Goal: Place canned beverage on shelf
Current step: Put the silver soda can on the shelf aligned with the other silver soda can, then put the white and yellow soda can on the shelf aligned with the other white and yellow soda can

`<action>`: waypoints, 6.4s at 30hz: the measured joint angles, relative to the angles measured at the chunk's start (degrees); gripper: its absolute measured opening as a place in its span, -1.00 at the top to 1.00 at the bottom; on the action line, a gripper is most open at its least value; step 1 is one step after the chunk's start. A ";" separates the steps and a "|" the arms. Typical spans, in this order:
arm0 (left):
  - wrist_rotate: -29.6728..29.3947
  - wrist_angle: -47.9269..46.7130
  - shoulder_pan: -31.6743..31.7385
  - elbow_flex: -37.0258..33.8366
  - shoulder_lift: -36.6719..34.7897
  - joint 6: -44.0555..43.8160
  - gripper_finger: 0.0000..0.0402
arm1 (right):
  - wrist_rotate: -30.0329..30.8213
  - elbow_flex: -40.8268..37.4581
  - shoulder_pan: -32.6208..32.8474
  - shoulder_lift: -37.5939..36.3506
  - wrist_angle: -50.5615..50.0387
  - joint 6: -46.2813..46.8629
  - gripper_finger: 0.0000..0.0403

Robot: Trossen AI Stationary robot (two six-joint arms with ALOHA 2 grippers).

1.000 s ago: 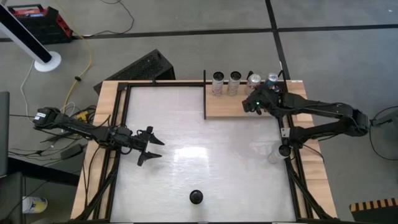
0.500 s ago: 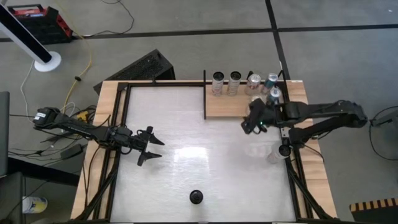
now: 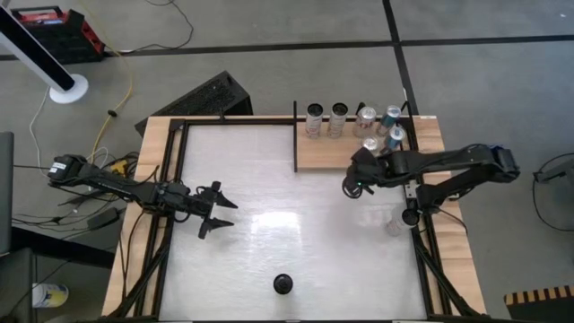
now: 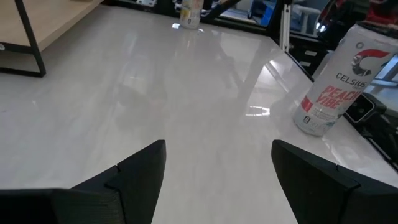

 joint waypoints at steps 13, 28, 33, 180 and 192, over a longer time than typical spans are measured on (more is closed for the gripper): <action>-0.13 -0.79 -0.02 0.00 0.00 -0.01 -0.38 | -3.68 -0.01 -6.12 0.59 -2.35 -2.41 0.92; -0.15 -0.77 -0.02 0.00 0.00 0.02 -0.38 | -3.68 -0.01 -13.95 1.07 -0.91 -6.19 0.89; -0.13 -0.78 0.00 0.00 0.00 0.02 -0.38 | -3.68 -0.01 -16.65 1.07 0.28 -7.92 0.91; 3.66 11.34 4.76 133.50 122.22 20.57 -0.75 | 15.46 28.88 52.05 3.89 -28.69 26.18 0.88; 3.03 11.34 6.65 133.50 122.25 17.85 -0.86 | 14.18 28.88 46.01 3.89 -28.72 20.33 0.86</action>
